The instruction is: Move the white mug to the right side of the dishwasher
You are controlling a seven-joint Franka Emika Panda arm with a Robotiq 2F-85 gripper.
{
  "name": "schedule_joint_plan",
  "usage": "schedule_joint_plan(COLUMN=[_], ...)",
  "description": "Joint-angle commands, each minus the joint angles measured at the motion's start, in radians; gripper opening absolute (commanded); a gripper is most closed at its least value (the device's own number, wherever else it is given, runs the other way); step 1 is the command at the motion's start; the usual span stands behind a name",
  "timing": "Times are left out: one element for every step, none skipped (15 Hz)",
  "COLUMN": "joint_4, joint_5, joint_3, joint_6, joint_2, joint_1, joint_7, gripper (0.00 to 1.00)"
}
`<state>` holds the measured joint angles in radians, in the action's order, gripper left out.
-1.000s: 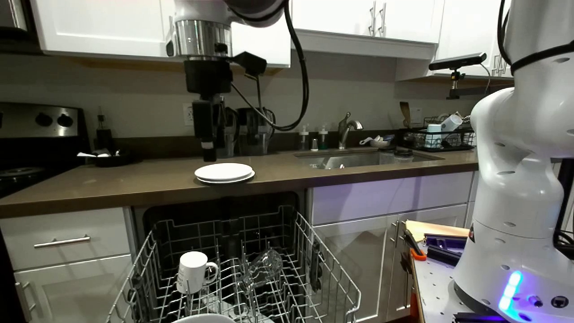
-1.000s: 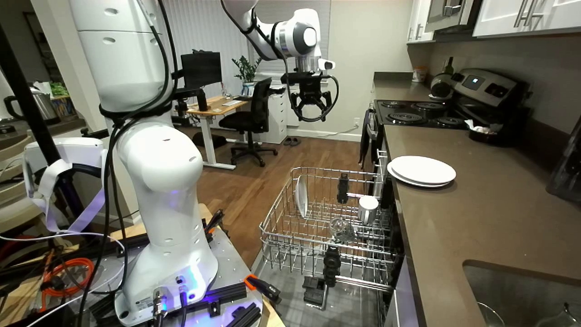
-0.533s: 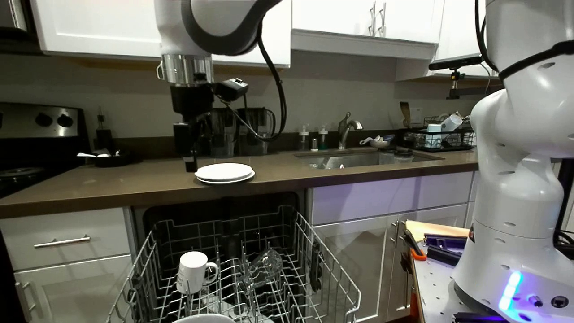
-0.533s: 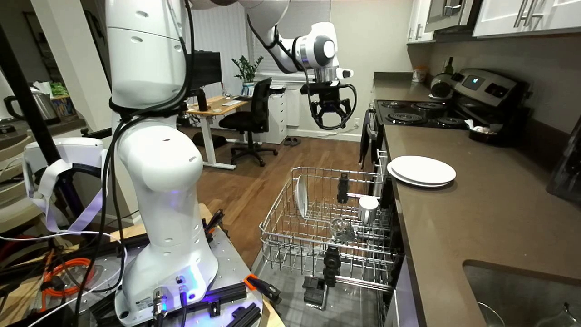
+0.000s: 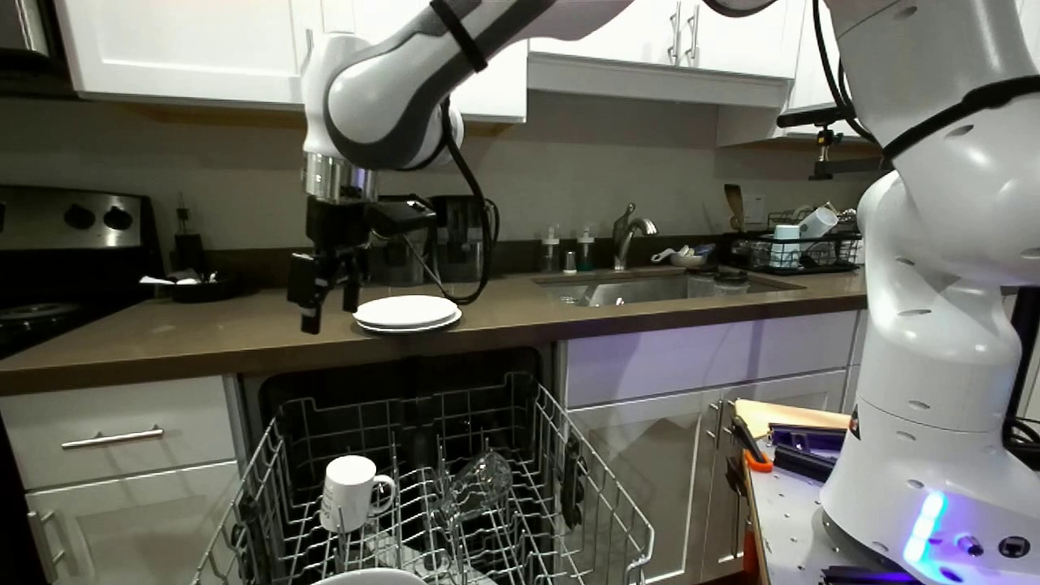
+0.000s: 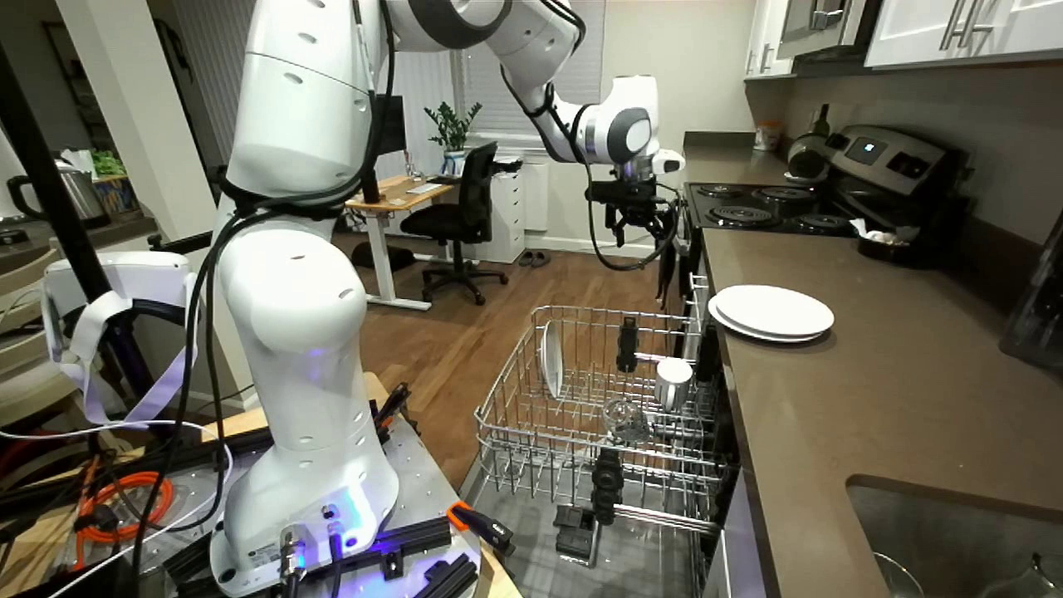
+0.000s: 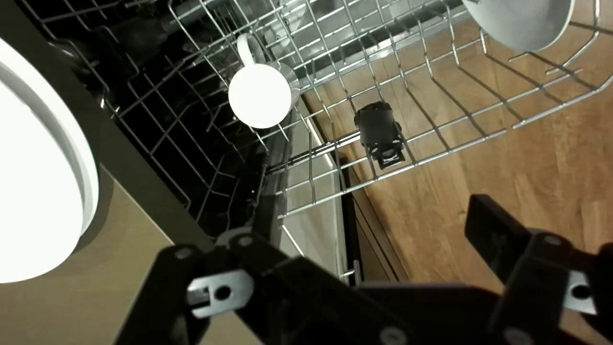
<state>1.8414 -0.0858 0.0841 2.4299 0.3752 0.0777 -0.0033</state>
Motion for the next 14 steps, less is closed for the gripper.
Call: schedule_joint_plan(joint_4=[0.04, 0.051, 0.06, 0.068, 0.046, 0.049, 0.049, 0.048, 0.046, 0.046, 0.044, 0.046, 0.049, 0.049], joint_5=[0.017, 0.0, -0.002, -0.002, 0.003, 0.003, 0.003, 0.003, 0.003, -0.016, -0.028, -0.058, -0.079, -0.111], joint_3=[-0.016, -0.029, -0.036, -0.039, -0.042, -0.045, -0.045, -0.045, -0.045, -0.055, -0.061, -0.08, -0.092, -0.112], joint_6=[0.126, 0.151, 0.167, 0.168, 0.133, 0.136, 0.136, 0.136, 0.136, 0.141, 0.161, 0.19, 0.217, 0.261], joint_2=[0.033, 0.044, 0.054, 0.058, 0.055, 0.062, 0.065, 0.064, 0.064, 0.077, 0.099, 0.114, 0.127, 0.149], joint_1=[-0.026, -0.024, -0.023, -0.024, -0.014, -0.014, -0.014, -0.013, -0.012, 0.001, 0.008, 0.024, 0.033, 0.045], joint_7=[-0.041, -0.033, -0.029, -0.032, -0.009, -0.009, -0.009, -0.009, -0.009, 0.007, 0.015, 0.033, 0.038, 0.049], gripper=[1.0, 1.0, 1.0, 1.0, 1.0, 1.0, 1.0, 1.0, 1.0, 1.0, 1.0, 1.0, 1.0, 1.0])
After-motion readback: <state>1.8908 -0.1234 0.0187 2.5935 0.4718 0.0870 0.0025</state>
